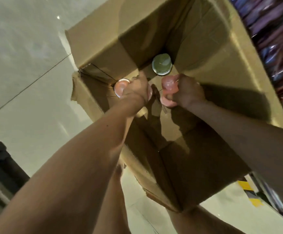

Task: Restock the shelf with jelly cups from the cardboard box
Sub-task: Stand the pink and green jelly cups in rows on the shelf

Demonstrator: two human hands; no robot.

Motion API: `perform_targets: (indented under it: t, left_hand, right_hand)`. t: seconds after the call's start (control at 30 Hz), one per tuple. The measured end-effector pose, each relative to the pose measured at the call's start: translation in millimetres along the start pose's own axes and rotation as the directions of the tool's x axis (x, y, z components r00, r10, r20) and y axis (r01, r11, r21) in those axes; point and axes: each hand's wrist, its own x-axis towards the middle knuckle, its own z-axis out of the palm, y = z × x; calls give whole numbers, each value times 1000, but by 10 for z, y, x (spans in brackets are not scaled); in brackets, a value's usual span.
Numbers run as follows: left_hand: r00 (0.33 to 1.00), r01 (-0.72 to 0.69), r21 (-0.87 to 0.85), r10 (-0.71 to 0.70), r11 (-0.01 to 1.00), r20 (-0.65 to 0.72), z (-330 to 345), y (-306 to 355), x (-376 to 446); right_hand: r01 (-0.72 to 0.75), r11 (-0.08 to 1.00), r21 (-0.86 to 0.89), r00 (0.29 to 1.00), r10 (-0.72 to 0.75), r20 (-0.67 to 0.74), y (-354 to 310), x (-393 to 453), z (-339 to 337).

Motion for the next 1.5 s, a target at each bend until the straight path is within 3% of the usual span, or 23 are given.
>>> perform_targets:
  t: [0.3, 0.5, 0.77, 0.97, 1.1, 1.3, 1.5]
  left_hand:
    - [989, -132, 88, 137, 987, -51, -1023, 85, -960]
    - [959, -270, -41, 265, 962, -98, -1880, 90, -1691]
    - [937, -257, 38, 258, 966, -236, -3119, 257, -2752]
    - [921, -252, 143, 283, 957, -267, -4274, 536, -3693]
    - [862, -304, 225, 368, 926, -348, -5095, 761, -4394]
    - [800, -342, 240, 415, 909, -432, -6208, 974, -5350]
    - [787, -334, 299, 439, 894, -434, -7242, 1133, -6440]
  right_hand:
    - [177, 978, 109, 980, -165, -116, -445, -866, -1022]
    - [236, 969, 71, 969, -230, -86, -874, -1456, -1897]
    - [382, 917, 117, 911, -353, -215, -1499, -2426, -3098]
    - [569, 816, 99, 792, -512, -332, -1969, -3216, -4271]
    - [668, 742, 59, 702, -601, -382, -2281, -3697, -5048]
    - [721, 691, -55, 602, -664, -445, -2767, -4518, -6083]
    - [750, 640, -166, 480, -699, -530, -3133, -5423, -7034]
